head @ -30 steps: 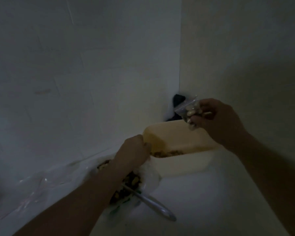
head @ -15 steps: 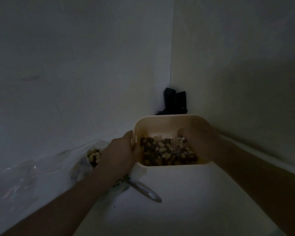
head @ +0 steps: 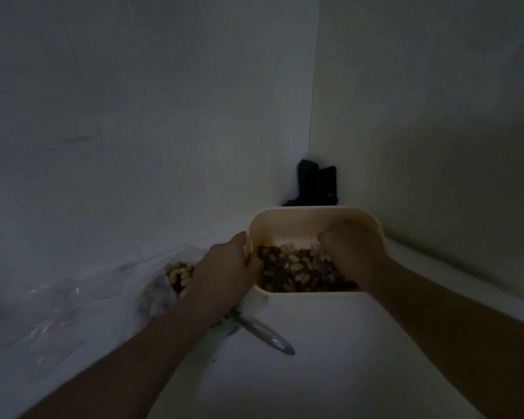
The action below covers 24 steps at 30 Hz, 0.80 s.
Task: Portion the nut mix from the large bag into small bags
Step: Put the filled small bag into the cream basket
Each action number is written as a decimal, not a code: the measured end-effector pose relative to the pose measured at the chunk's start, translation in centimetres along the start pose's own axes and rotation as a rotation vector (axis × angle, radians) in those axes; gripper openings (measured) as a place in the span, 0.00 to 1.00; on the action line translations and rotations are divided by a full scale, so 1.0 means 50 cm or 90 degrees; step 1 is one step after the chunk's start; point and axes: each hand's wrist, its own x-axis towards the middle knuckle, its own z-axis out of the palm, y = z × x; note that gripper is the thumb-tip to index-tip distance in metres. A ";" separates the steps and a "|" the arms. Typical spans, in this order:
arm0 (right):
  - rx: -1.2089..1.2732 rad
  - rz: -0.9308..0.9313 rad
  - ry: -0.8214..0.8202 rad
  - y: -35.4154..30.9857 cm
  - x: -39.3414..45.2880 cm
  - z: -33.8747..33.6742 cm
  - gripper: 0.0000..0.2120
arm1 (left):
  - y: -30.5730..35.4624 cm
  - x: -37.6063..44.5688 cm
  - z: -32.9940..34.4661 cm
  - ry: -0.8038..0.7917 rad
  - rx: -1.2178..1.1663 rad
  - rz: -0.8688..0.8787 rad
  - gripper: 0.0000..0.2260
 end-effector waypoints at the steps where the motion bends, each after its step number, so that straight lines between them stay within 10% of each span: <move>1: -0.004 -0.015 0.008 0.002 0.001 0.002 0.07 | 0.000 0.000 0.000 -0.002 -0.003 -0.002 0.06; 15: 0.190 0.029 -0.237 0.000 0.021 0.020 0.14 | -0.009 0.013 0.010 -0.011 -0.062 -0.037 0.07; 24: 0.375 -0.112 0.069 -0.155 -0.045 -0.049 0.14 | -0.003 0.053 0.026 0.054 -0.188 -0.097 0.17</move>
